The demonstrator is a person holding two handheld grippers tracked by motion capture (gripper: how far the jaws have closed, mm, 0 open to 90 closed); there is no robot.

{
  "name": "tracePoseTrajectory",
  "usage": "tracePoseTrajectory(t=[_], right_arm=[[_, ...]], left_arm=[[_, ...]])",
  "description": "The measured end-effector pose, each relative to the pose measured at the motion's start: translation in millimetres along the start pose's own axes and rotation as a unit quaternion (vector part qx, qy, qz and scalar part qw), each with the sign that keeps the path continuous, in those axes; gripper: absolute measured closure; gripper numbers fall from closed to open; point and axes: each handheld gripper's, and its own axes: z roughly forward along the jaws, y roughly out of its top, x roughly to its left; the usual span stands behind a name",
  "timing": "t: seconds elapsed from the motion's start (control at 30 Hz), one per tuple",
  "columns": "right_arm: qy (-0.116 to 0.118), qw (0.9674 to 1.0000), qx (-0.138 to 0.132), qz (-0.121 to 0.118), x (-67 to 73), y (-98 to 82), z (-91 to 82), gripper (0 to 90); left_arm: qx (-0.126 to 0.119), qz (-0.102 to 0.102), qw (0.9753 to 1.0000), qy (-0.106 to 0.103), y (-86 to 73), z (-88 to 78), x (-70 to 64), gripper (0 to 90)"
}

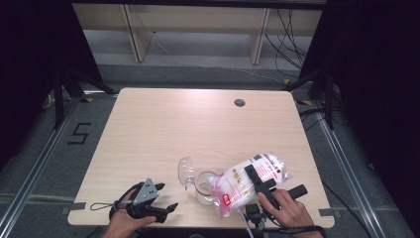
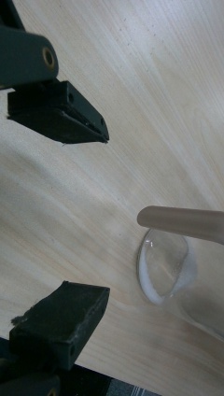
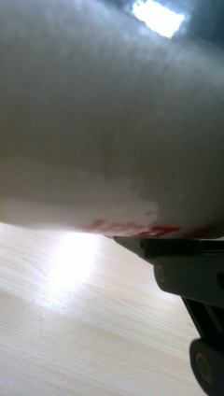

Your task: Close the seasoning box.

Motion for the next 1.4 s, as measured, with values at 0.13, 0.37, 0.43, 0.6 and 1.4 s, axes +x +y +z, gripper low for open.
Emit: tracePoseTrajectory(t=[0.13, 0.37, 0.43, 0.6, 1.4], right_arm=[[-0.001, 0.9999, -0.002, -0.014, -2.4, -1.0, 0.7, 49.1], [0.0, 0.9999, 0.004, -0.01, -2.1, -1.8, -0.7, 49.5], [-0.004, 0.9999, 0.002, -0.011, -2.5, -1.5, -0.6, 49.7], [-0.011, 0.9997, -0.006, -0.019, -4.7, -1.3, -0.2, 50.1], [-0.012, 0.9998, -0.011, -0.009, -2.7, -0.5, 2.4, 51.4]], left_arm=[[0.0, -0.005, 1.0, 0.0, -0.2, 0.0, -0.6, 20.5], [0.001, -0.003, 1.0, 0.0, -0.2, -0.2, -0.2, 20.6], [-0.001, -0.005, 1.0, 0.0, -0.2, -0.2, -0.5, 20.5], [0.004, 0.002, 1.0, 0.001, 0.0, -1.1, 0.6, 20.6], [-0.006, 0.009, 0.9999, 0.004, 0.6, -1.3, 2.1, 20.6]])
